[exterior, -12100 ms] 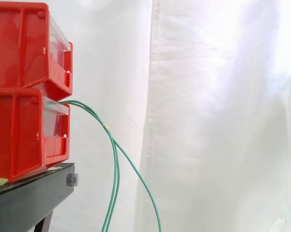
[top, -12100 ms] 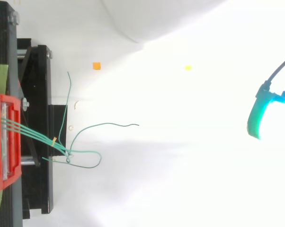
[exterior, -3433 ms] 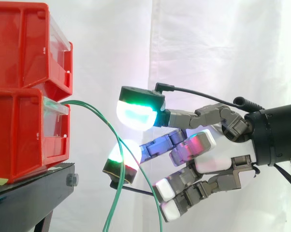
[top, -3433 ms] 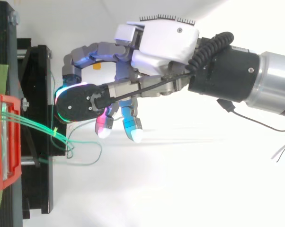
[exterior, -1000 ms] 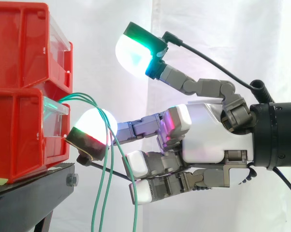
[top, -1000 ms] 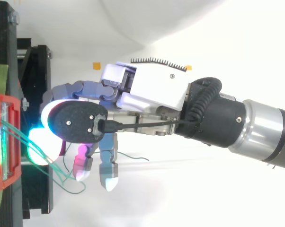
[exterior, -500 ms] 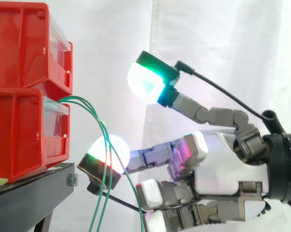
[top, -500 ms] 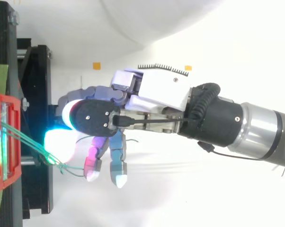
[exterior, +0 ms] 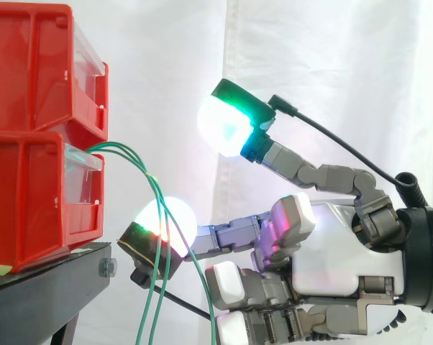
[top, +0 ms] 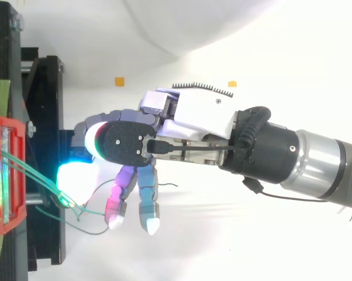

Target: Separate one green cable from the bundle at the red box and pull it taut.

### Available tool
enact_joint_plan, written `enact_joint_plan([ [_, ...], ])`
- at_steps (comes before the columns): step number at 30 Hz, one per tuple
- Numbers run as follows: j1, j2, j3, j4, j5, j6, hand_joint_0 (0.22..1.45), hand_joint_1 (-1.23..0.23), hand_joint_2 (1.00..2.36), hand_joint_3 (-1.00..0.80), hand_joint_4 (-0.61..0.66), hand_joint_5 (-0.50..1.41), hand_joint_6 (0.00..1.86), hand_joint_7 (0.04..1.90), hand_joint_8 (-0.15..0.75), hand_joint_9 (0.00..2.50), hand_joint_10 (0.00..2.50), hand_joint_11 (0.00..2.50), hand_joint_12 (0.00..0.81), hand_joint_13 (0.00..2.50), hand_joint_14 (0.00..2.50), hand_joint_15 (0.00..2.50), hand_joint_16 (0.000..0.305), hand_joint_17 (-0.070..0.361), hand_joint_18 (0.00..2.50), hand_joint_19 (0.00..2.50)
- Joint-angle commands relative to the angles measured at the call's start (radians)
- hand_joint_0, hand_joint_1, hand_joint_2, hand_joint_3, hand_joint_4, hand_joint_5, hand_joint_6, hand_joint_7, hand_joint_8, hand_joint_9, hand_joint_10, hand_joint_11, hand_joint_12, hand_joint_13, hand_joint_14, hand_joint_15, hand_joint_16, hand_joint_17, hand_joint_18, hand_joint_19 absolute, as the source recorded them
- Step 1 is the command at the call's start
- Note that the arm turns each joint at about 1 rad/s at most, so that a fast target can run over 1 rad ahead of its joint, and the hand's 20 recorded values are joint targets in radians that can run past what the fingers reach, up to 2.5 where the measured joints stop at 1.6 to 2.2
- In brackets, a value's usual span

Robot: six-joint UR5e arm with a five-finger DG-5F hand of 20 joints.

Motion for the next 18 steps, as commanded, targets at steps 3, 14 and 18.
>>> enact_joint_plan([
  [3,-0.004,-0.002,-0.009,0.005,0.007,-0.008,0.36,-0.31,1.00,-0.50,0.34,0.10,0.51,1.15,0.291,1.80,0.00,0.06,0.390,1.27,0.01,0.29,0.108,0.242,1.22,0.20],
  [14,-0.023,-0.006,-0.028,0.071,0.020,-0.010,0.36,-0.31,1.00,-0.50,0.35,0.10,0.51,1.15,0.297,1.80,0.00,0.05,0.391,1.27,0.01,0.29,0.108,0.242,1.22,0.20],
  [18,-0.030,-0.008,-0.028,0.076,0.017,-0.010,0.35,-0.30,1.00,-0.50,0.34,0.10,0.51,1.15,0.297,1.80,0.00,0.05,0.397,1.27,0.01,0.29,0.107,0.242,1.22,0.19],
])
